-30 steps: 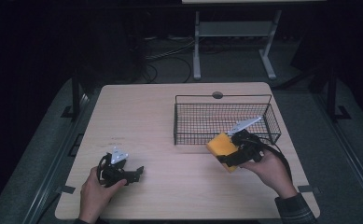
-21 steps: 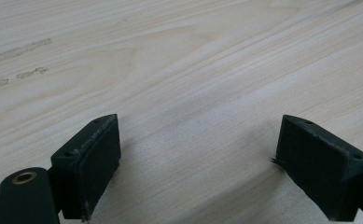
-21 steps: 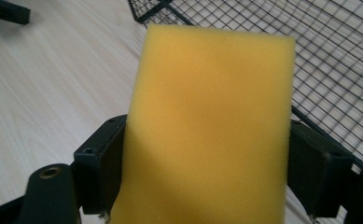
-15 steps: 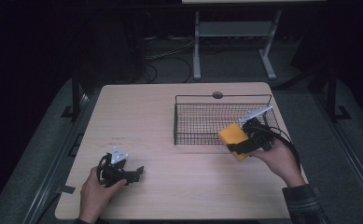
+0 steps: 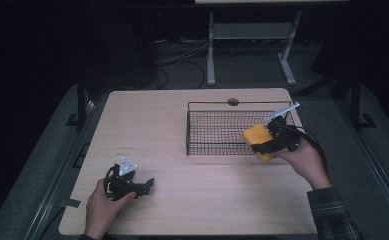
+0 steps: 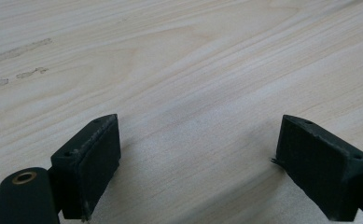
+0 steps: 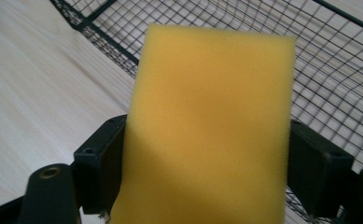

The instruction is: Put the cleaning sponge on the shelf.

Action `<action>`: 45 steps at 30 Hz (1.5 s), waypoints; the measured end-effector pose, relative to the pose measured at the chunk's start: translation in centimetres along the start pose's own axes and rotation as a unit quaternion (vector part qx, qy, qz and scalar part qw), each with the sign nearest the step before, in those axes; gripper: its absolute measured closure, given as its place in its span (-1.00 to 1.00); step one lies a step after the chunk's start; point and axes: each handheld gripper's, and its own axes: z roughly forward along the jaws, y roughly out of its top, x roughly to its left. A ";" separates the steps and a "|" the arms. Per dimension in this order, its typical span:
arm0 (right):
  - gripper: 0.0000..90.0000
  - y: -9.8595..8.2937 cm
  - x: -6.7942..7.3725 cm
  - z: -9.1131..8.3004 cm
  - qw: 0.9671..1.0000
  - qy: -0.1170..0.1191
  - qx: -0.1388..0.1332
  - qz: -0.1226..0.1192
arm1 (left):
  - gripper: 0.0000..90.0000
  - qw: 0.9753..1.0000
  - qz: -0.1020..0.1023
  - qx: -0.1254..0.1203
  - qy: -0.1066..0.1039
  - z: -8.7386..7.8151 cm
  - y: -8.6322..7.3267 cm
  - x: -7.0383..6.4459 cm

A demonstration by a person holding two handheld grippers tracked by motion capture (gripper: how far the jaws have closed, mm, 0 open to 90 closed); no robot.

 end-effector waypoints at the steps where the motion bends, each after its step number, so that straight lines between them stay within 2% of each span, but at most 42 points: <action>1: -0.51 0.1 -0.5 0.0 1.000 -0.005 0.001 0.004 | -0.71 1.000 0.000 0.000 0.000 0.0 0.0 0.0; 13: -0.52 0.7 -3.4 -0.3 0.999 -0.027 0.006 0.028 | -0.71 1.000 -0.001 0.000 -0.001 0.0 0.0 0.0; 15: -0.52 0.8 -4.2 -0.4 0.999 -0.032 0.001 0.032 | -0.71 1.000 -0.001 0.001 -0.001 0.0 0.0 0.0; 22: -0.52 1.0 -5.7 -0.3 0.998 -0.041 0.000 0.050 | -0.71 1.000 -0.001 0.000 -0.001 0.0 0.0 0.0; 35: -0.52 1.4 -8.9 1.5 0.995 -0.059 0.008 0.081 | -0.71 1.000 -0.001 0.001 -0.001 0.0 0.0 0.0; 45: -0.52 1.4 -10.1 3.1 0.993 -0.066 0.016 0.097 | -0.71 1.000 -0.001 0.001 -0.001 0.0 0.0 0.0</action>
